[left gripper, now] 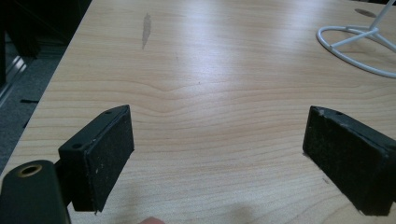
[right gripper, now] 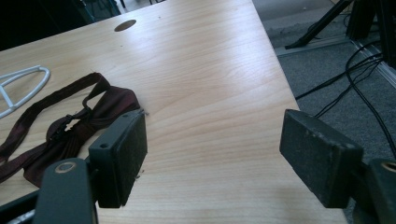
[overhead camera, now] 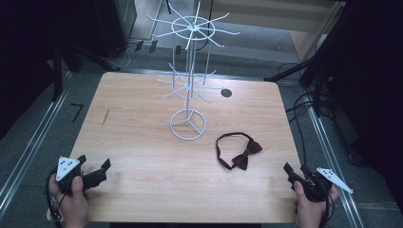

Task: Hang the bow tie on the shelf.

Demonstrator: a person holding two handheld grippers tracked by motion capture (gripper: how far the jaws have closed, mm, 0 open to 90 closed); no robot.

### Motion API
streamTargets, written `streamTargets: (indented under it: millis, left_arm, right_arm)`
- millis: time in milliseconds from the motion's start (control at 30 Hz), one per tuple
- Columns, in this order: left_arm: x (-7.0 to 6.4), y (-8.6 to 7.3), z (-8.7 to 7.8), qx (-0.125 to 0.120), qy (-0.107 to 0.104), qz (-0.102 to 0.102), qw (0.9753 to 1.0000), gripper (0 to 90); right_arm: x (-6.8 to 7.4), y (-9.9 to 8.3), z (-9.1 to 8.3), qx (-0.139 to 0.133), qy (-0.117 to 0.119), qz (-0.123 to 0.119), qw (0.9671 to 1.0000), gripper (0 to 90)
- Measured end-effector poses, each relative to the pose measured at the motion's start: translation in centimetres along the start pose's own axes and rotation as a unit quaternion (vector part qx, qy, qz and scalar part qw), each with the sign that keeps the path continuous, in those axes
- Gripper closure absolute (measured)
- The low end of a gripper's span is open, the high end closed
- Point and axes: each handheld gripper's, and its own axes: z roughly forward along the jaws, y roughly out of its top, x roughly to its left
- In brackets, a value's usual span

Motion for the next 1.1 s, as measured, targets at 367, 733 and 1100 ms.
streamTargets:
  millis: [367,733,1100]
  left_arm:
    - [0.0,0.0,0.0,-0.005,0.0,0.001,1.0,9.4]
    - [0.2,0.0,0.0,-0.01,-0.013,-0.004,0.9999,9.4]
    - [0.2,0.1,0.1,-0.01,-0.013,-0.005,0.9998,9.4]
  right_arm:
    - [4.3,1.3,1.0,0.041,0.004,-0.055,0.9976,22.5]
    - [8.1,1.5,3.7,0.119,0.022,-0.073,0.99,18.0]
    - [12.1,1.6,6.7,0.196,0.049,-0.087,0.9756,12.8]
